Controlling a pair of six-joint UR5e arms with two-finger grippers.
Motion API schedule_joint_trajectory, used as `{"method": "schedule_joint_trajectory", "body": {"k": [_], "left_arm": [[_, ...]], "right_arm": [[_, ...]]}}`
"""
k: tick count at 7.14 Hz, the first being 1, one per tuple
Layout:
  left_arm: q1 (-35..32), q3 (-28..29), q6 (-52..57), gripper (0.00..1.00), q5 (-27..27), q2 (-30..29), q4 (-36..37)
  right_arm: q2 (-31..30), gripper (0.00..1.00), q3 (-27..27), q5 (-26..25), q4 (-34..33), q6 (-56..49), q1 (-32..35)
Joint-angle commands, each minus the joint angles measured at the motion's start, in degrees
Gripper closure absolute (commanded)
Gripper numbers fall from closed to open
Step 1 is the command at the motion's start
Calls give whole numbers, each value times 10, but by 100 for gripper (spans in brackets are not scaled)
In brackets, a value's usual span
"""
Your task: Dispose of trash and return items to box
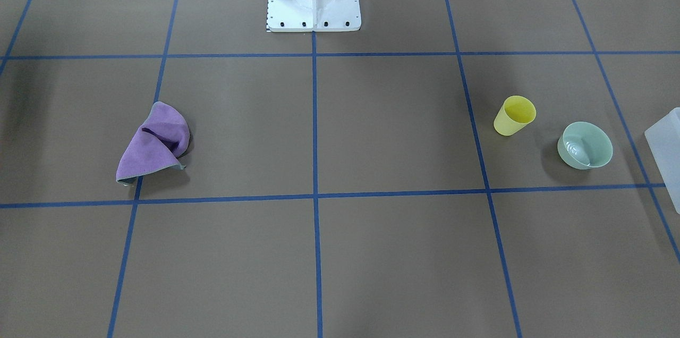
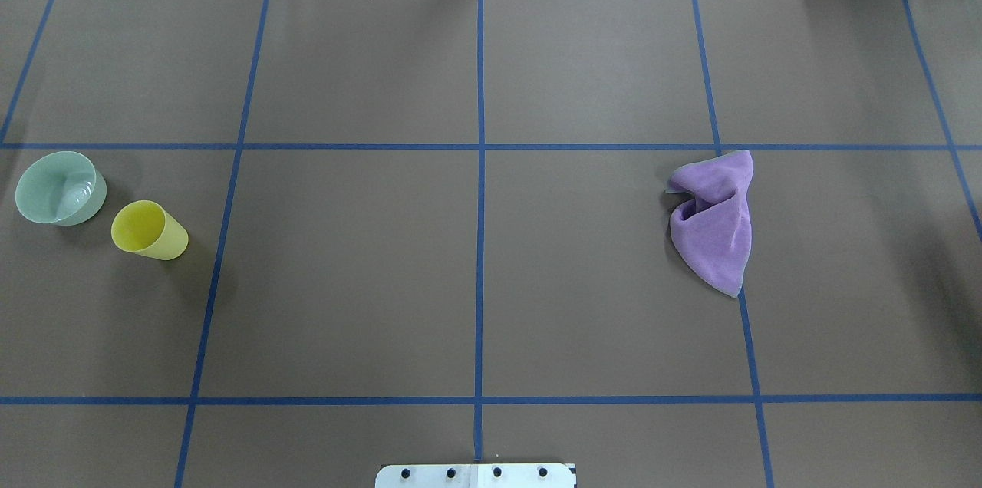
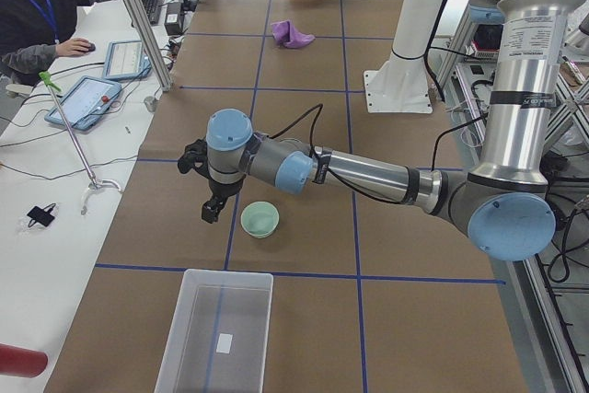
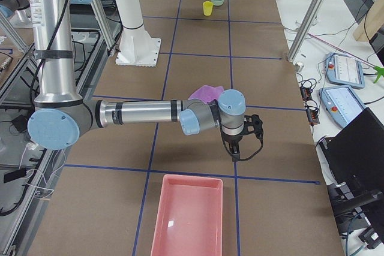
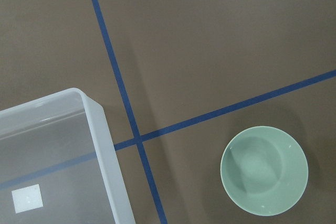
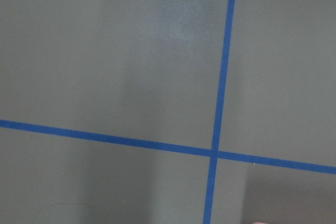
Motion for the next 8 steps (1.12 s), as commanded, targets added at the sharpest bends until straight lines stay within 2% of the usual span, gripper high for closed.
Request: {"method": "schedule_joint_trajectory", "body": {"k": [1,2,3,5,7,8], "left_arm": [[0,11,-39,2,-10,7,-43],[0,5,-44,2,-30,3,-45],[1,-6,-45,2,-31,0,-63],[45,-7,-85,1,-25,-7,-65],[129,-21,-269,1,4,33,-171],[177,-23,-330,2,5,38,-187]], "right_arm": [[-24,0,-4,6,65,-11,0],[-37,0,-10,11,129,-10,0],[-37,0,-11,13,160,-3,-1],[-32,0,-3,13,163,85,-17],[-29,0,24,6,163,167,-54],[-32,0,25,6,164,168,-54]]}}
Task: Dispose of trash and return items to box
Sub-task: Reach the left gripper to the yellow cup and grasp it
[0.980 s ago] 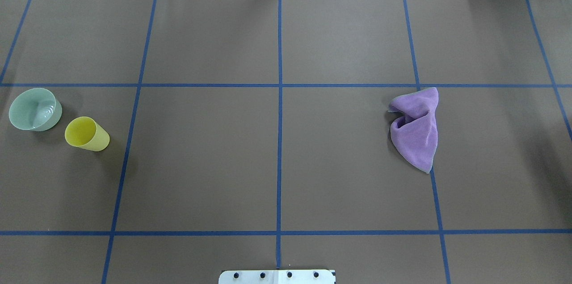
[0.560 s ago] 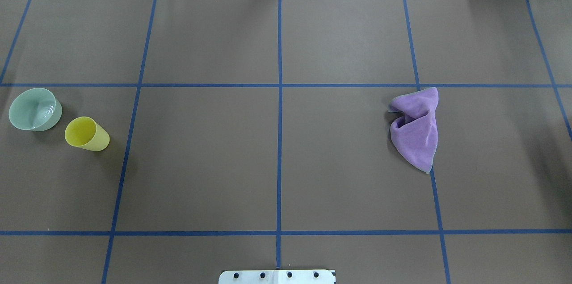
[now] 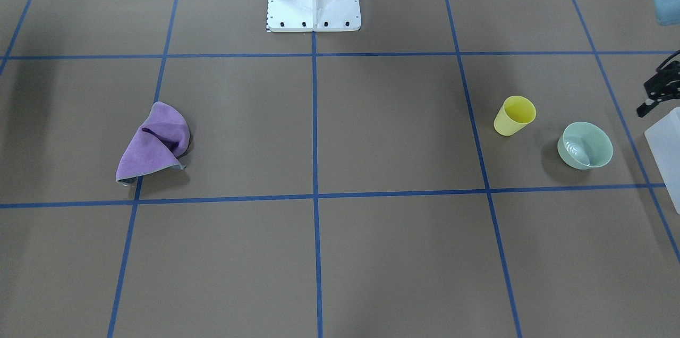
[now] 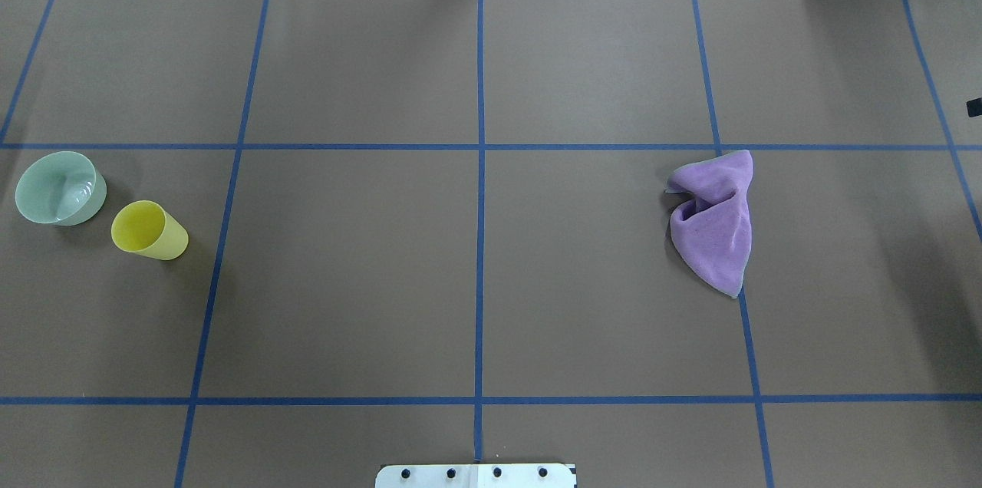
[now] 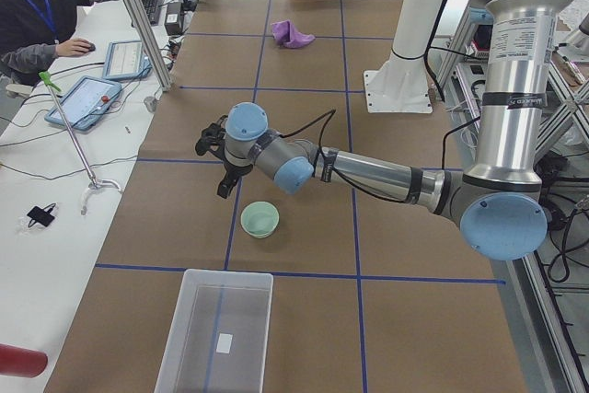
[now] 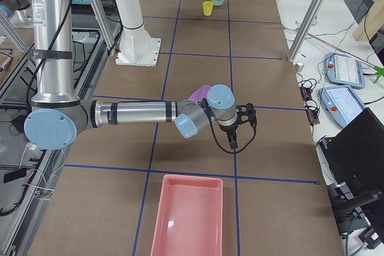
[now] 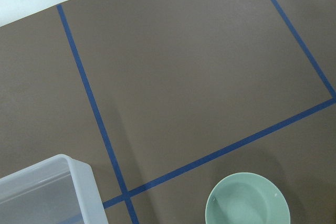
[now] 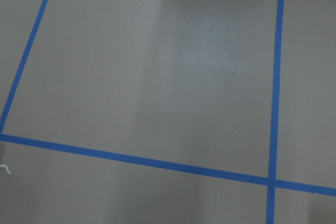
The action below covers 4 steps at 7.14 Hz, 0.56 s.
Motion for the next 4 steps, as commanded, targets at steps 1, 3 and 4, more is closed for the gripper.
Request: {"method": "schedule_joint_trajectory", "body": {"k": [1,3,4], "left_arm": [[109,-5,-135,2,18,18,-55],[191,-4,-190,3,91,27,-99],[206,-4,-190,7,98,27,-100]], "right_arm": [[-3,0,6,-2,2,21,-8],[-14,0,5,-1,19,21,-8],[-15,0,3,-2,22,21,-8]]}}
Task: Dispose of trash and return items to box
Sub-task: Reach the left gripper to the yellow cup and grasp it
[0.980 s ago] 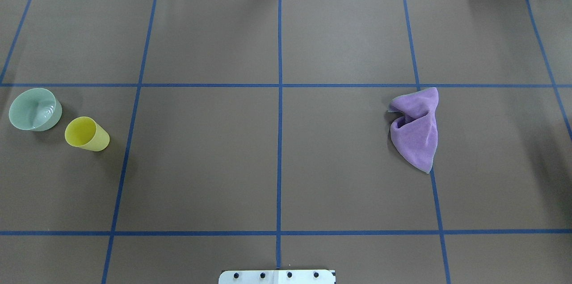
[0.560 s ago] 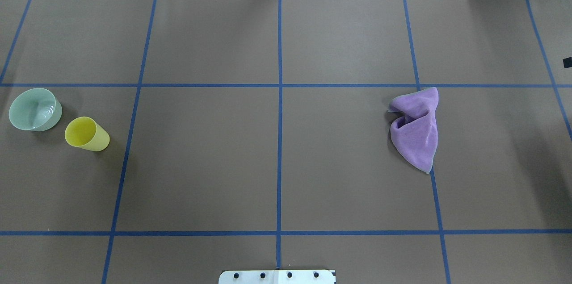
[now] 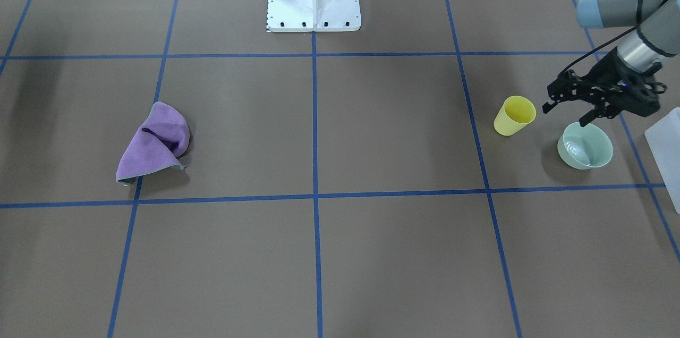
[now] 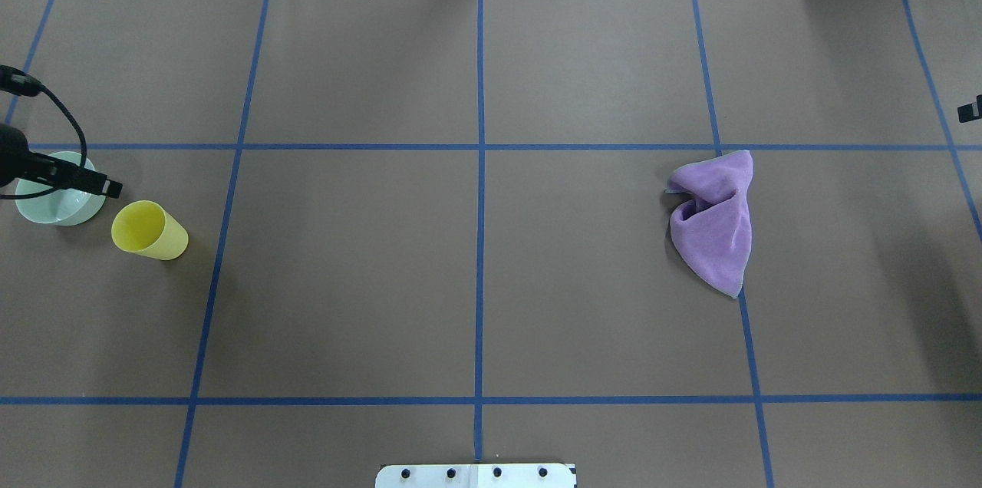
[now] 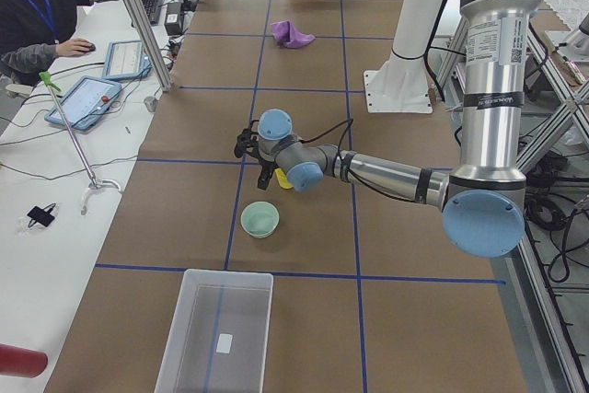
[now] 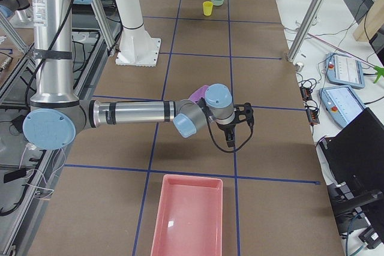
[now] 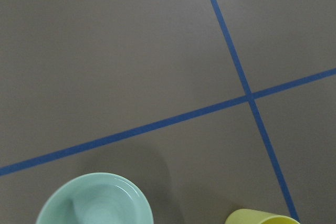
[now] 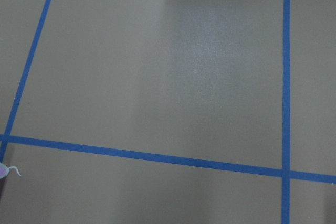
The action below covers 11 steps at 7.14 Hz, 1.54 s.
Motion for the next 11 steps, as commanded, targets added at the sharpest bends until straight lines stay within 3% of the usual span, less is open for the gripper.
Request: {"method": "schedule_joint_trajectory", "body": {"k": [1,3,4,7,9,11], "left_arm": [[38,0,-11,23,24,13,-18],[42,0,-10,66,24,31,-36],[47,0,-10,83,25,32,-36],[57,-3,-12,100,24,26,-39],[48,-33,-15,100,17,30,-36],[-33,-41,25,100,-34,17,52]], "right_arm": [[-8,0,-2,-1,9,0,0],[-10,0,-2,-2,9,0,0],[-10,0,-2,-1,9,0,0],[-12,0,-3,-1,9,0,0],[-11,0,0,-1,9,2,0],[1,0,10,1,8,44,-3]]}}
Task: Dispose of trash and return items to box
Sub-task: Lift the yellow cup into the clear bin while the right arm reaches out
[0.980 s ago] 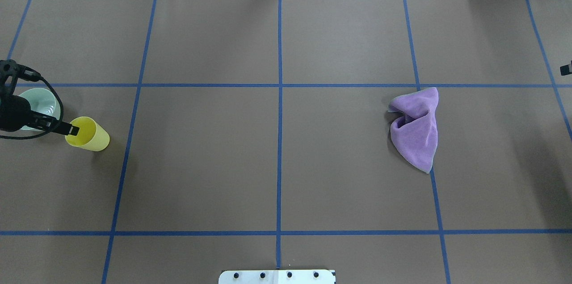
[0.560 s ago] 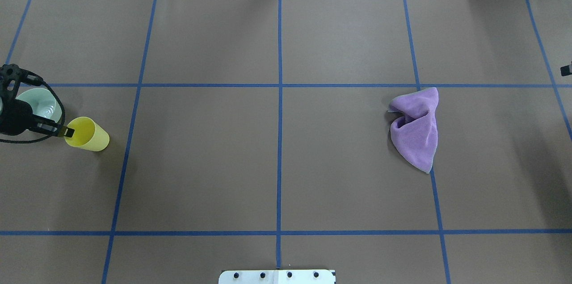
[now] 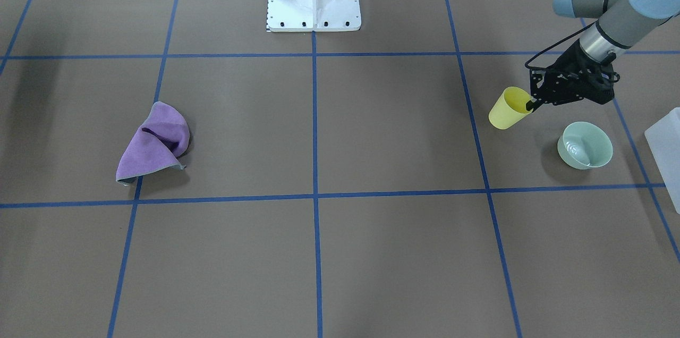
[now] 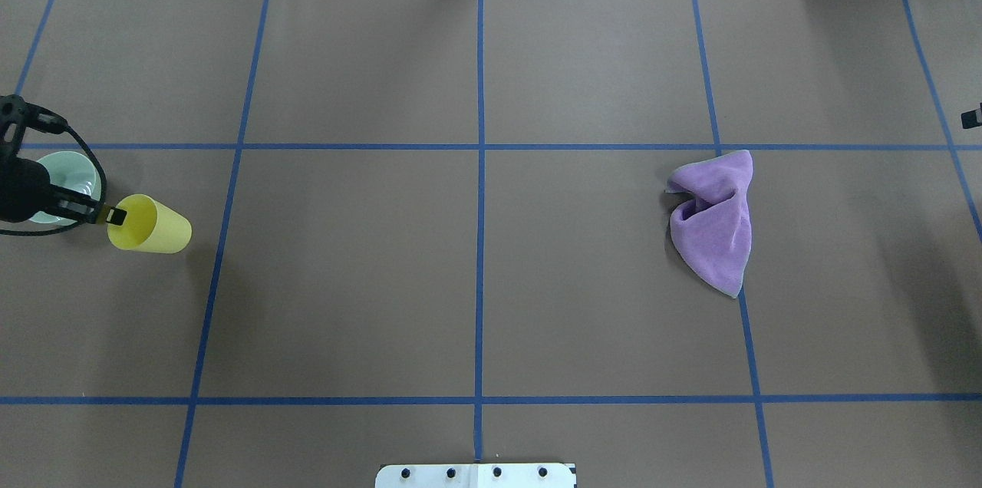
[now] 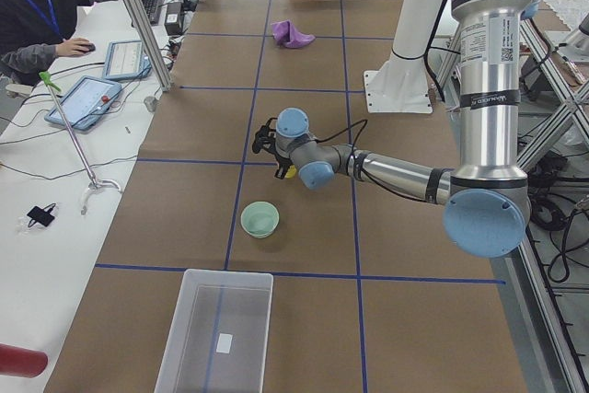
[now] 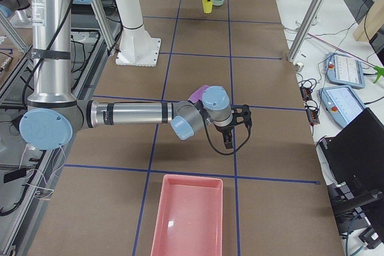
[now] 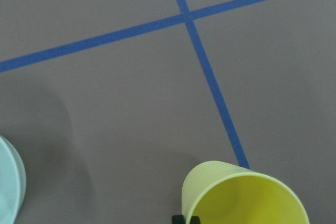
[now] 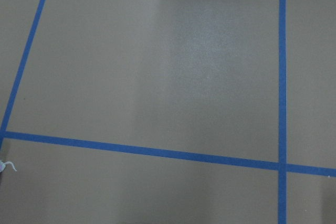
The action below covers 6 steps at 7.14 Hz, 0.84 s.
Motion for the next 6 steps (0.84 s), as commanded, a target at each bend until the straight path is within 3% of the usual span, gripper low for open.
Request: {"method": "schedule_joint_trajectory", "body": {"k": [1,4,6], "left_arm": [[-92,-7,108,100,-42,-10,104],[-243,0,394,100,-39,-57,316],[-320,50,542,100,-39,-69,362]], "right_arm": [[15,0,23,0,-2,73,-18],[61,0,37,-38,-2,184,-86],[77,0,62,-84,-4,266,-146]]}}
